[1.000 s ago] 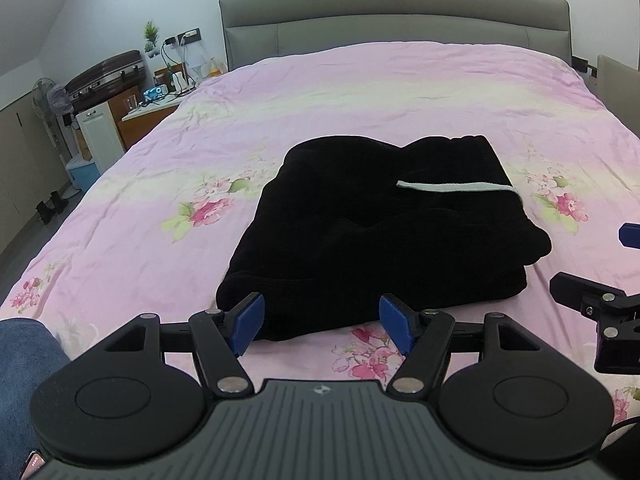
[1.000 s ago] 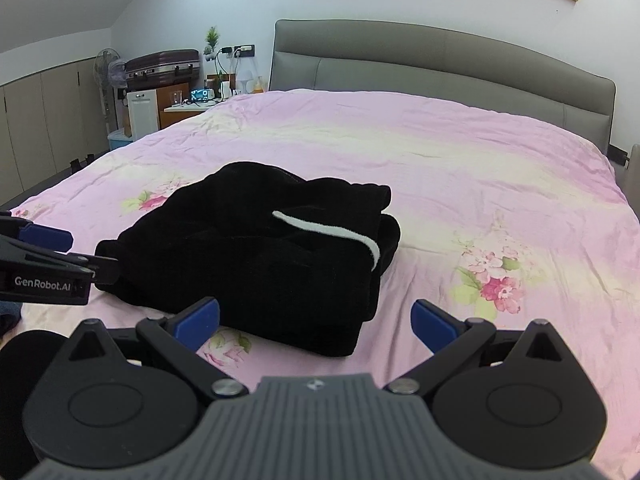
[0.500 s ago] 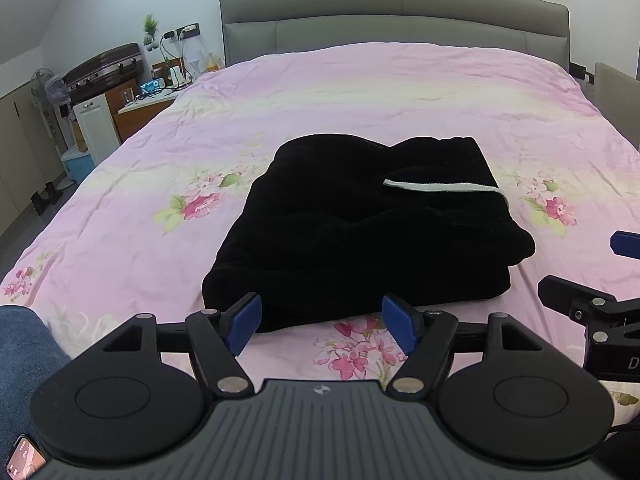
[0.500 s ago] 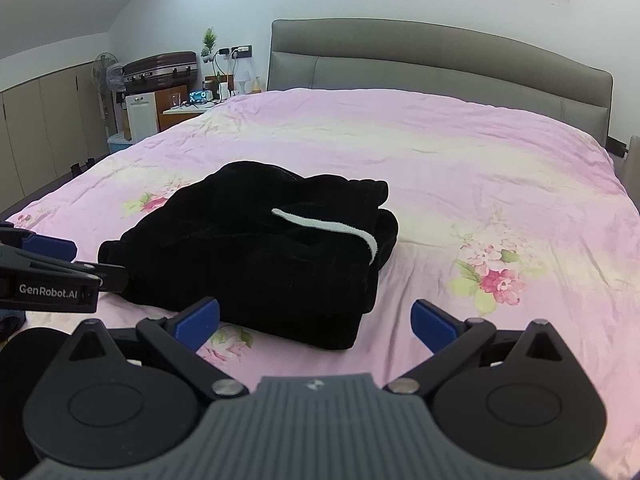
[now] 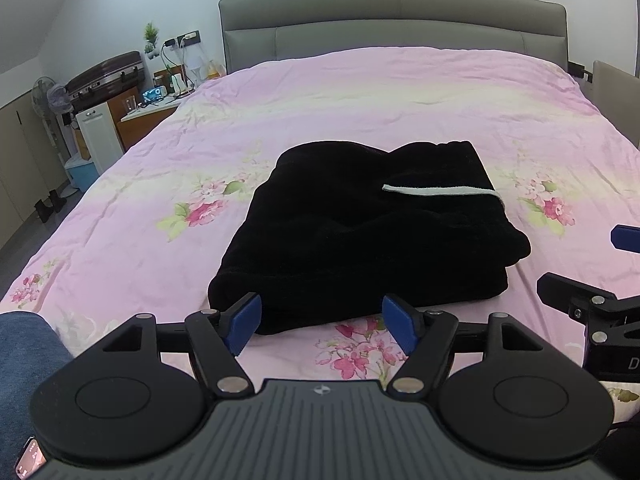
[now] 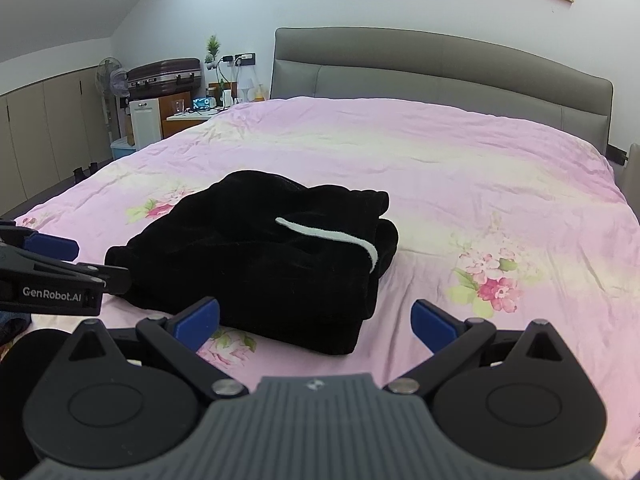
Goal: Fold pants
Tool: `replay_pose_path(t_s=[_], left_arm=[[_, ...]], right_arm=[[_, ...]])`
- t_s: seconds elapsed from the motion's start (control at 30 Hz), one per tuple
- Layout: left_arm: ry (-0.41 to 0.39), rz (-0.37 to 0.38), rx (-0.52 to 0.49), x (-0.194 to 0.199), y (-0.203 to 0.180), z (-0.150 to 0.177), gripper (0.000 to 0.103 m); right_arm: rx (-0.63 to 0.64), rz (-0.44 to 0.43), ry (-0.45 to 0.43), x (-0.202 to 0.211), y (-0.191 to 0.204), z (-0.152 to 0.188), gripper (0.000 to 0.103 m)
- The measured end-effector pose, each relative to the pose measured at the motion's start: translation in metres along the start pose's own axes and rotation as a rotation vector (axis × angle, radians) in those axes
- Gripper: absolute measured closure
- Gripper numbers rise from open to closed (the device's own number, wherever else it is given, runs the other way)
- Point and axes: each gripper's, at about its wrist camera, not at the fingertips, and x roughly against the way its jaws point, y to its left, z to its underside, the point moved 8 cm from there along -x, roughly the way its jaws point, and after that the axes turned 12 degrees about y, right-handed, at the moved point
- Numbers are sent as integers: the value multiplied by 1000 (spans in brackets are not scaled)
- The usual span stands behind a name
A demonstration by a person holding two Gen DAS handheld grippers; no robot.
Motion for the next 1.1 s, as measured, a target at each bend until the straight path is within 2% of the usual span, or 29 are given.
replay_pose_path(t_s=[1.1], left_arm=[[3,4,4,2,-2,-2,21]], right_arm=[[-5,-22,9,1,-2,3,5]])
